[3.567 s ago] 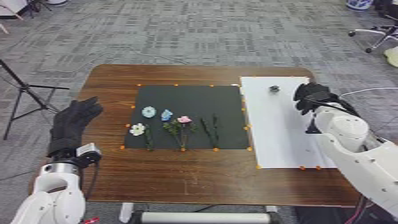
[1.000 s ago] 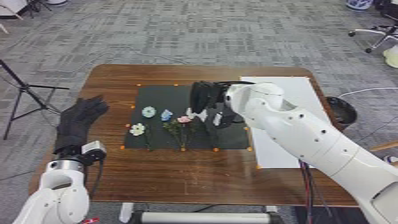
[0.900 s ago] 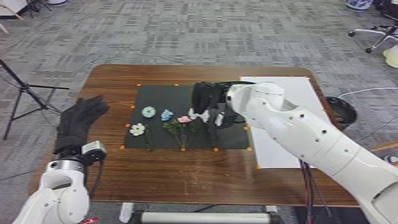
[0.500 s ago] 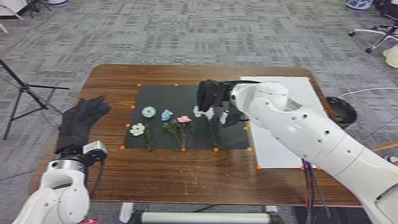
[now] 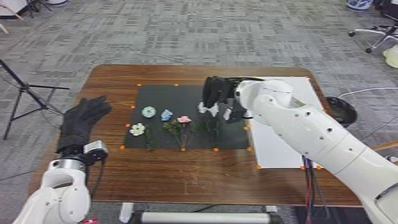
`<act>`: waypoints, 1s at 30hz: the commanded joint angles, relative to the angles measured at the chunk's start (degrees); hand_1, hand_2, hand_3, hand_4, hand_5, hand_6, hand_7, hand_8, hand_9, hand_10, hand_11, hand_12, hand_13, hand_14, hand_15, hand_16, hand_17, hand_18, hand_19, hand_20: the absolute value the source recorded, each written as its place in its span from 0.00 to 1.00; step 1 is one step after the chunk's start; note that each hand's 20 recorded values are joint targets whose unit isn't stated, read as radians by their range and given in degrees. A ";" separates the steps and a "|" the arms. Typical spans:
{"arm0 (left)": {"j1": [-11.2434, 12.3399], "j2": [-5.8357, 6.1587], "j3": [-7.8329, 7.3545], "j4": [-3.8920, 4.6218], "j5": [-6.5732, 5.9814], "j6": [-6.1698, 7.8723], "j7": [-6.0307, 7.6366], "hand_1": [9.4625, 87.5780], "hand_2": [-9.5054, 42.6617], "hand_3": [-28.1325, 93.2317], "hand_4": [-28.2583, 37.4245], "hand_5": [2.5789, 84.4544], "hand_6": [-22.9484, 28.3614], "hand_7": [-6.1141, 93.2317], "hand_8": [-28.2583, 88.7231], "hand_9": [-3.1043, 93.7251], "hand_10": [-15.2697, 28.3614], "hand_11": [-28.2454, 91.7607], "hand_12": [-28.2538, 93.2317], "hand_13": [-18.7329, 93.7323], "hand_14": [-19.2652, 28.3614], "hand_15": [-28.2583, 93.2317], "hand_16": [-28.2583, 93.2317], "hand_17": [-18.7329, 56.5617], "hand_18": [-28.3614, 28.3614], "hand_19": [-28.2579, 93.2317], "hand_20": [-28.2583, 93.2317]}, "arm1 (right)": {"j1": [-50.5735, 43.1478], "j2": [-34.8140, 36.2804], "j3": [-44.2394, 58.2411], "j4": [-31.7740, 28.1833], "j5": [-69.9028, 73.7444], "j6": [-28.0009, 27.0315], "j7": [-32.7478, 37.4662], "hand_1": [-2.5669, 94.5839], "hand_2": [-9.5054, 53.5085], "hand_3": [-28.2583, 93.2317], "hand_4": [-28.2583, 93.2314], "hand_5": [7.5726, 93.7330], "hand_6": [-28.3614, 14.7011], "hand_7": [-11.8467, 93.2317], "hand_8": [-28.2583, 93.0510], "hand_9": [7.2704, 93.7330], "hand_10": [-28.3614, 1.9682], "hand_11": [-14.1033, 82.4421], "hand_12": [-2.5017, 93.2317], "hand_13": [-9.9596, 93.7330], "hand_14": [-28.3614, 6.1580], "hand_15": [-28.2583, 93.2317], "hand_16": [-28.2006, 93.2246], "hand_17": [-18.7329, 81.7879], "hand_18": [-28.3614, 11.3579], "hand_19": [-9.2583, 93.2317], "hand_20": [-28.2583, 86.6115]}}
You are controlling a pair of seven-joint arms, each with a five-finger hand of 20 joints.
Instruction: Arrange flowers
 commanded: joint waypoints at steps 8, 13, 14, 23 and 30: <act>0.31 -0.29 -0.17 -0.20 -0.15 -0.66 0.16 0.17 0.45 0.78 0.00 0.62 0.53 0.19 0.18 0.55 0.70 0.43 0.34 0.50 0.80 0.45 0.24 0.31 0.75 0.36 0.38 | 0.93 -1.20 3.45 1.30 1.89 -9.16 3.44 0.48 0.00 0.74 0.13 0.66 0.70 0.27 0.23 0.73 0.53 0.31 0.23 0.91 0.74 0.80 0.50 0.72 0.27 1.00 0.78; 0.52 -0.34 -0.23 -0.30 -0.06 -0.74 0.19 0.17 0.45 0.78 0.00 0.62 0.53 0.20 0.18 0.55 0.70 0.43 0.34 0.50 0.80 0.45 0.24 0.31 0.75 0.36 0.38 | 2.42 -0.15 5.27 0.07 2.91 -10.68 2.48 0.41 0.00 0.74 0.13 0.60 0.71 0.24 0.16 0.68 0.49 0.29 0.23 0.90 0.71 0.79 0.49 0.72 0.24 1.00 0.78; 0.61 -0.36 -0.27 -0.33 -0.11 -0.64 0.20 0.17 0.45 0.78 0.00 0.62 0.53 0.20 0.18 0.55 0.70 0.43 0.34 0.50 0.80 0.45 0.24 0.31 0.75 0.36 0.38 | 2.91 -0.07 6.13 -0.29 3.32 -11.79 2.67 0.40 0.00 0.74 0.14 0.58 0.72 0.23 0.16 0.67 0.47 0.28 0.23 0.90 0.70 0.79 0.49 0.72 0.24 1.00 0.77; 0.56 -0.36 -0.17 -0.34 -0.07 -0.79 0.16 0.17 0.45 0.78 0.00 0.62 0.52 0.20 0.18 0.55 0.70 0.43 0.34 0.50 0.80 0.45 0.24 0.31 0.75 0.36 0.38 | 5.07 5.12 11.77 -4.44 0.70 -7.19 1.07 0.33 0.00 0.75 0.13 0.52 0.73 0.21 0.17 0.62 0.42 0.25 0.23 0.89 0.67 0.78 0.49 0.70 0.21 1.00 0.75; 1.04 -0.58 -0.43 -0.55 -0.15 -0.29 0.28 0.17 0.45 0.78 0.00 0.62 0.52 0.20 0.18 0.55 0.70 0.43 0.34 0.50 0.80 0.45 0.24 0.31 0.75 0.36 0.38 | 1.33 9.19 9.63 -0.94 -20.18 8.41 4.08 0.32 0.00 0.76 0.13 0.42 0.66 0.19 0.18 0.52 0.40 0.22 0.23 0.86 0.65 0.78 0.48 0.66 0.21 1.00 0.73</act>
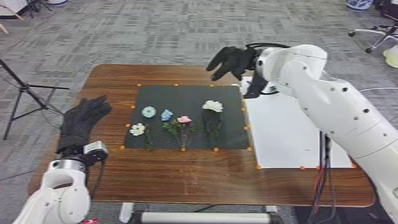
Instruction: Arrange flowers
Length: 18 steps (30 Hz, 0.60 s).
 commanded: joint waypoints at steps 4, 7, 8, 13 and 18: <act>0.69 -0.55 -0.11 -0.46 0.01 -0.42 0.02 0.17 0.45 0.78 0.00 0.62 0.52 0.20 0.18 0.55 0.70 0.43 0.34 0.50 0.80 0.45 0.24 0.31 0.75 0.36 0.38 | -4.32 4.47 0.69 8.13 -28.50 17.41 3.46 0.33 0.00 0.76 0.12 0.42 0.64 0.19 0.19 0.52 0.41 0.22 0.24 0.86 0.66 0.78 0.48 0.66 0.21 1.00 0.72; 0.37 -0.58 0.09 -0.44 0.53 -0.35 -0.37 0.17 0.45 0.78 0.00 0.62 0.52 0.20 0.18 0.55 0.70 0.43 0.34 0.50 0.80 0.45 0.24 0.31 0.75 0.36 0.38 | -5.83 3.73 1.36 9.86 -30.57 16.92 4.30 0.34 0.00 0.76 0.12 0.44 0.65 0.20 0.19 0.53 0.42 0.23 0.24 0.86 0.67 0.78 0.47 0.66 0.21 1.00 0.71; 0.34 -0.55 0.17 -0.44 0.32 -0.35 -0.25 0.17 0.45 0.78 0.00 0.62 0.52 0.20 0.18 0.55 0.70 0.43 0.34 0.50 0.80 0.45 0.24 0.31 0.75 0.36 0.38 | -6.38 3.34 1.75 10.30 -30.65 16.89 4.75 0.34 0.00 0.76 0.12 0.45 0.65 0.20 0.19 0.54 0.41 0.24 0.24 0.86 0.67 0.78 0.47 0.67 0.20 1.00 0.71; 0.32 -0.66 0.31 -0.36 0.31 -0.97 -0.49 0.17 0.45 0.78 0.00 0.62 0.52 0.20 0.18 0.55 0.70 0.43 0.34 0.50 0.80 0.45 0.24 0.31 0.75 0.36 0.38 | -9.94 2.11 3.49 11.19 -32.00 17.84 5.80 0.35 0.00 0.76 0.11 0.47 0.64 0.21 0.18 0.56 0.42 0.25 0.24 0.87 0.68 0.78 0.47 0.68 0.21 1.00 0.72; 0.34 -0.67 0.21 -0.34 0.45 -1.31 -0.56 0.17 0.45 0.78 0.00 0.62 0.52 0.20 0.18 0.55 0.70 0.43 0.34 0.50 0.80 0.45 0.24 0.31 0.75 0.36 0.38 | -12.82 1.38 4.24 11.71 -33.64 18.56 6.30 0.36 0.00 0.76 0.11 0.49 0.65 0.22 0.18 0.58 0.43 0.27 0.24 0.88 0.69 0.78 0.47 0.68 0.21 1.00 0.73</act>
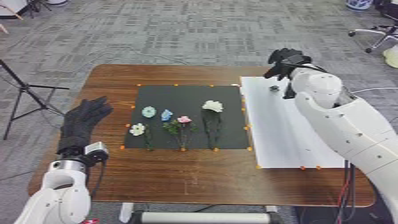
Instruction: Arrange flowers
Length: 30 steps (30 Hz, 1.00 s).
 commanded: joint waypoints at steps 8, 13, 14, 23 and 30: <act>-0.10 -0.47 0.43 -0.11 0.26 -1.38 -0.84 0.17 0.45 0.78 0.00 0.62 0.52 0.20 0.18 0.55 0.70 0.43 0.34 0.50 0.80 0.45 0.24 0.31 0.75 0.36 0.38 | -7.61 -1.68 -0.71 2.08 -3.98 6.53 2.01 0.43 0.00 0.76 0.10 0.58 0.67 0.26 0.17 0.71 0.51 0.35 0.25 0.91 0.72 0.78 0.47 0.71 0.23 1.00 0.74; -0.16 -0.36 0.34 -0.11 0.26 -1.40 -0.94 0.17 0.45 0.78 0.00 0.62 0.52 0.20 0.18 0.55 0.70 0.43 0.34 0.50 0.80 0.45 0.24 0.31 0.75 0.36 0.38 | -7.71 -0.89 -2.18 2.95 -3.64 12.85 1.79 0.56 0.00 0.72 0.08 0.67 0.68 0.30 0.27 0.81 0.58 0.32 0.33 0.94 0.77 0.78 0.48 0.74 0.25 1.00 0.76; 0.07 -0.38 0.21 -0.25 0.25 -1.35 -0.98 0.17 0.45 0.78 0.00 0.62 0.52 0.20 0.18 0.55 0.70 0.43 0.34 0.50 0.80 0.45 0.24 0.31 0.75 0.36 0.38 | -7.49 -0.76 -2.51 3.05 -3.10 13.67 1.50 0.60 0.00 0.70 0.08 0.70 0.68 0.30 0.30 0.86 0.62 0.29 0.38 0.95 0.78 0.78 0.48 0.75 0.26 1.00 0.76; 0.22 -0.10 0.00 -0.41 0.18 -1.27 -0.73 0.17 0.45 0.78 0.00 0.62 0.52 0.20 0.18 0.55 0.70 0.43 0.34 0.50 0.80 0.45 0.24 0.31 0.75 0.36 0.38 | -3.61 4.29 -6.43 -3.01 2.60 20.07 1.64 0.67 0.00 0.69 0.08 0.81 0.64 0.31 0.32 0.95 0.65 0.27 0.43 0.97 0.81 0.77 0.50 0.78 0.28 1.00 0.76; 0.08 -0.16 0.22 -0.42 0.21 -0.97 -0.95 0.17 0.45 0.78 0.00 0.62 0.53 0.20 0.18 0.55 0.70 0.43 0.34 0.51 0.80 0.45 0.24 0.31 0.75 0.36 0.38 | -0.19 7.29 -7.77 -7.88 6.62 23.75 1.13 0.67 0.00 0.70 0.08 0.82 0.64 0.30 0.32 0.96 0.65 0.27 0.43 0.98 0.82 0.76 0.50 0.78 0.29 1.00 0.76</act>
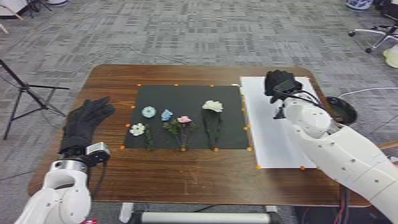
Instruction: Arrange flowers
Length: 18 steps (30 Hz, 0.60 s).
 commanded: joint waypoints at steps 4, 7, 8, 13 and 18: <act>-0.12 -0.08 0.26 -0.33 0.23 -0.31 -0.39 0.17 0.45 0.78 0.00 0.62 0.53 0.20 0.18 0.55 0.70 0.43 0.34 0.51 0.80 0.45 0.24 0.31 0.75 0.36 0.38 | 5.01 3.97 1.35 -7.05 2.11 1.35 0.37 0.67 0.00 0.70 0.08 0.82 0.64 0.30 0.33 0.96 0.65 0.27 0.43 0.98 0.82 0.76 0.50 0.78 0.29 1.00 0.76; 0.06 -0.09 0.15 -0.46 0.04 0.12 -0.55 0.17 0.45 0.78 0.00 0.62 0.53 0.19 0.18 0.55 0.70 0.43 0.34 0.50 0.80 0.45 0.24 0.31 0.75 0.36 0.38 | 4.25 3.58 2.00 -6.77 1.15 -2.55 -0.51 0.64 0.00 0.71 0.10 0.80 0.64 0.31 0.34 0.94 0.65 0.25 0.44 0.97 0.82 0.76 0.51 0.77 0.29 1.00 0.76; 0.06 -0.15 0.13 -0.44 0.11 0.08 -0.58 0.17 0.45 0.78 0.00 0.62 0.53 0.19 0.18 0.55 0.70 0.43 0.34 0.50 0.80 0.45 0.24 0.31 0.75 0.36 0.38 | 3.96 3.31 2.26 -6.59 0.71 -4.68 -0.10 0.62 0.00 0.71 0.11 0.79 0.65 0.32 0.34 0.92 0.64 0.24 0.44 0.96 0.81 0.76 0.52 0.77 0.29 1.00 0.76; 0.12 -0.32 0.03 -0.49 0.24 -0.52 -0.80 0.17 0.45 0.78 0.00 0.62 0.53 0.20 0.18 0.55 0.70 0.43 0.34 0.50 0.80 0.45 0.24 0.31 0.75 0.36 0.38 | 1.46 1.11 6.32 -4.47 -1.36 -16.12 0.03 0.51 0.00 0.74 0.12 0.69 0.65 0.30 0.25 0.76 0.54 0.33 0.26 0.93 0.77 0.77 0.51 0.74 0.27 1.00 0.76; 0.22 -0.51 -0.05 -0.53 0.17 -0.62 -0.53 0.17 0.45 0.78 0.00 0.62 0.53 0.20 0.18 0.55 0.70 0.43 0.34 0.50 0.80 0.45 0.24 0.31 0.75 0.36 0.38 | -0.36 -0.73 9.07 -2.10 -3.20 -22.31 0.67 0.41 0.00 0.76 0.12 0.58 0.64 0.25 0.17 0.65 0.48 0.28 0.22 0.91 0.72 0.78 0.50 0.72 0.25 1.00 0.75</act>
